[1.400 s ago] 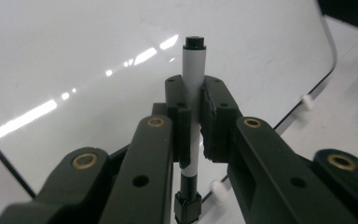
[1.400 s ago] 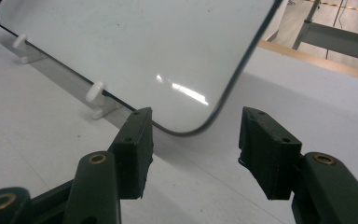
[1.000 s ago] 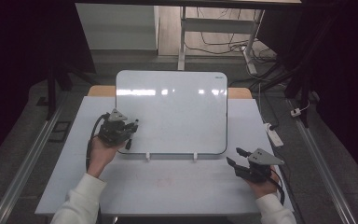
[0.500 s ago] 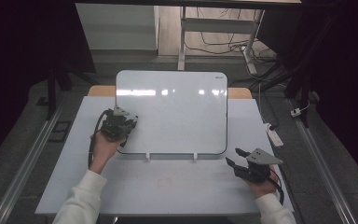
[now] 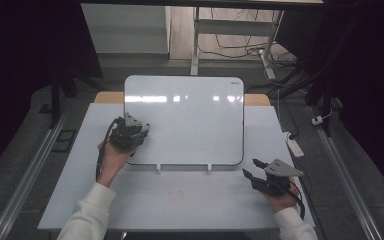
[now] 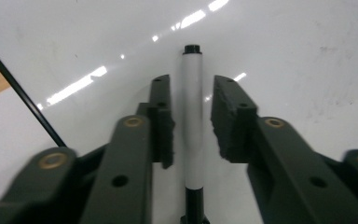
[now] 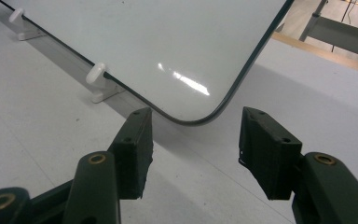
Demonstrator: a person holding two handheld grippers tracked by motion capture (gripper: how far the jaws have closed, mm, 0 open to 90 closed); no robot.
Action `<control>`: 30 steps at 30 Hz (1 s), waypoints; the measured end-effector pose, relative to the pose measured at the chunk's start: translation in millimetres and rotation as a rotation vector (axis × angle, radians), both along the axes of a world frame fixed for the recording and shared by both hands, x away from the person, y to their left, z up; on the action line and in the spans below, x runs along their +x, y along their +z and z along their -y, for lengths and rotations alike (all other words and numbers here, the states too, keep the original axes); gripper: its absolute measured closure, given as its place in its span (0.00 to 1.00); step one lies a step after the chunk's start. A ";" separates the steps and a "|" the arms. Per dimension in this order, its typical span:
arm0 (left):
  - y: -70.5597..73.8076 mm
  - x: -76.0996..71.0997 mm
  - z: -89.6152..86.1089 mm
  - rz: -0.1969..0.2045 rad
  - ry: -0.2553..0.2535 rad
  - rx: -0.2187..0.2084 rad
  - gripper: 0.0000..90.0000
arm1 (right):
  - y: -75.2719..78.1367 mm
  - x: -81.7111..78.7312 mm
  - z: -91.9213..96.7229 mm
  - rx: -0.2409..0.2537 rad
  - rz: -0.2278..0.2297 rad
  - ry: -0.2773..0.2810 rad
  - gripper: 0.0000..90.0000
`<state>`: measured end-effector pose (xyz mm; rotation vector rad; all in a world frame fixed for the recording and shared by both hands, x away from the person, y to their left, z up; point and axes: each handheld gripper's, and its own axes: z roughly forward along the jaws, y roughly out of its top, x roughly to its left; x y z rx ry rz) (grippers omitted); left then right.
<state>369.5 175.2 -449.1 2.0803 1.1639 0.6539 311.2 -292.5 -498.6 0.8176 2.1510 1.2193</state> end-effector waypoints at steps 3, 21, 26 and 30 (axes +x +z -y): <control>4.2 -4.4 -2.7 0.026 -0.002 -0.020 0.65 | 0.1 0.0 0.4 0.001 0.000 0.000 0.50; 13.4 -86.0 -45.3 0.083 -0.129 -0.244 0.34 | 1.3 1.9 2.7 -0.007 -0.008 0.036 0.46; -1.1 -107.3 -54.5 0.050 -0.128 -0.281 0.32 | 1.9 2.2 4.0 -0.008 -0.006 0.040 0.46; -17.2 -117.9 -59.2 0.015 -0.131 -0.294 0.32 | 1.4 2.4 6.4 -0.004 -0.009 0.051 0.46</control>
